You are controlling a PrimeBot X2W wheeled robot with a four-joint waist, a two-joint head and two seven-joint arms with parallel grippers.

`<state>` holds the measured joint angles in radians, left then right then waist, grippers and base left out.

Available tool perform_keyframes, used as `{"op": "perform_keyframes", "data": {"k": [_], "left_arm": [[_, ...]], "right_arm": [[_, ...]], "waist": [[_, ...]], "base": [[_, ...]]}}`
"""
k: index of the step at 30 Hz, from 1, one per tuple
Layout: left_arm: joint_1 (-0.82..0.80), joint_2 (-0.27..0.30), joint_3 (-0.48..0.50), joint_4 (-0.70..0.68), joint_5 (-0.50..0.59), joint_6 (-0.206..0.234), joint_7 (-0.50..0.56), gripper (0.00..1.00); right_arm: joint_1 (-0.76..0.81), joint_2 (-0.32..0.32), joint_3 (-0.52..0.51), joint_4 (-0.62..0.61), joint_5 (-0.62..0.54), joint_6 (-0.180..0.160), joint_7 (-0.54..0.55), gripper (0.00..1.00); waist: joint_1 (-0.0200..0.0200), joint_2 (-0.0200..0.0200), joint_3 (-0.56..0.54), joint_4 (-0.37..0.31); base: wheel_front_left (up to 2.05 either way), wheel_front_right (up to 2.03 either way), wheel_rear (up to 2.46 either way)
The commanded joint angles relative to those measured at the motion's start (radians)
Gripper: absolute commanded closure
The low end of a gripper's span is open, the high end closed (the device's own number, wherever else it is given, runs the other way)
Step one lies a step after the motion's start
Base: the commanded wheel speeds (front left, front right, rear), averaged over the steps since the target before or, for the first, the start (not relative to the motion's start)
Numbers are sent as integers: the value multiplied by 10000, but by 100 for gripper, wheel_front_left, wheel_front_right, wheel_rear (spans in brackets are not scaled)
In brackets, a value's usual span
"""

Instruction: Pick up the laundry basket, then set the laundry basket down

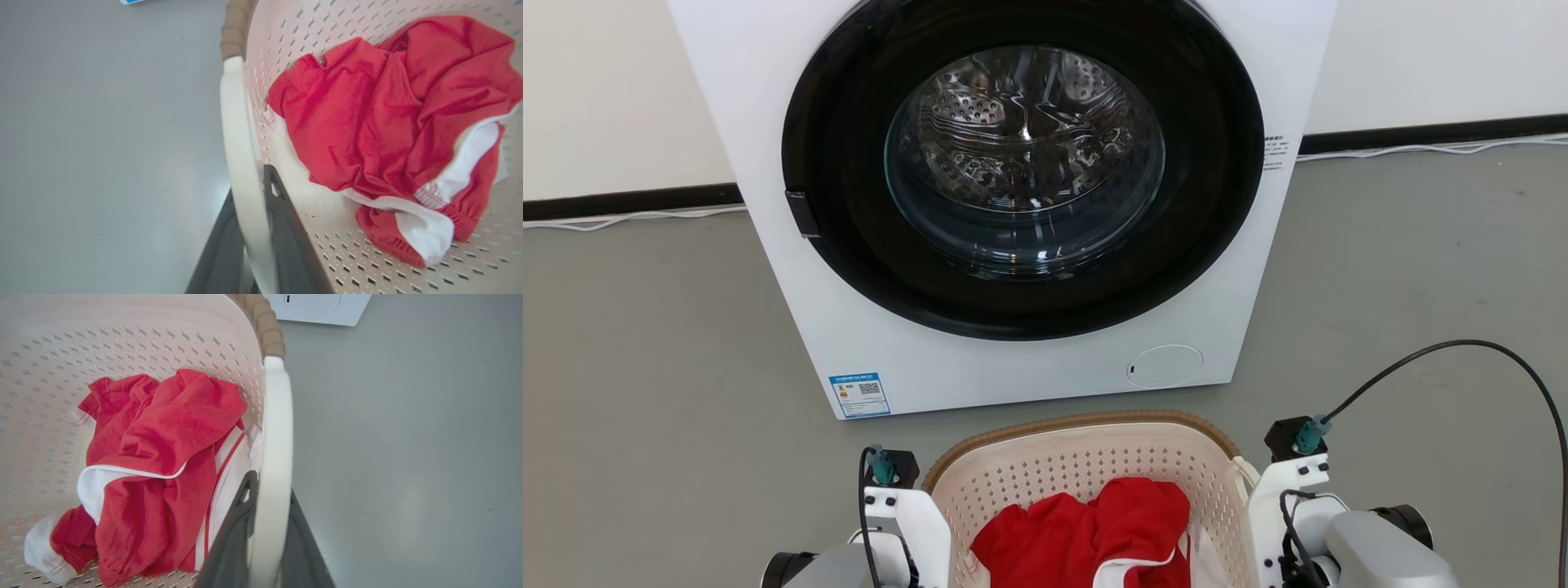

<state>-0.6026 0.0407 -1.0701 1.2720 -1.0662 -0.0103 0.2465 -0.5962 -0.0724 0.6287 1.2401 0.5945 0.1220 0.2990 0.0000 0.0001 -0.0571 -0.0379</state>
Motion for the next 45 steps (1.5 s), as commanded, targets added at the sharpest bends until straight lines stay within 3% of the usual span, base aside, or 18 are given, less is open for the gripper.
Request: {"op": "perform_keyframes", "data": {"k": [1, 45], "left_arm": [[-588, 95, 109, -107, -54, -124, -119, 100], [-1031, 95, -194, -55, -215, -82, -296, 100]], "right_arm": [[-225, 222, 222, -243, 83, 87, -104, 100], [-531, 222, 878, -158, 776, 87, -922, 100]], "waist": [[0, -1, 3, -6], [0, -1, 470, 152]], "base": [[0, 0, 0], [0, 0, 0]]}}
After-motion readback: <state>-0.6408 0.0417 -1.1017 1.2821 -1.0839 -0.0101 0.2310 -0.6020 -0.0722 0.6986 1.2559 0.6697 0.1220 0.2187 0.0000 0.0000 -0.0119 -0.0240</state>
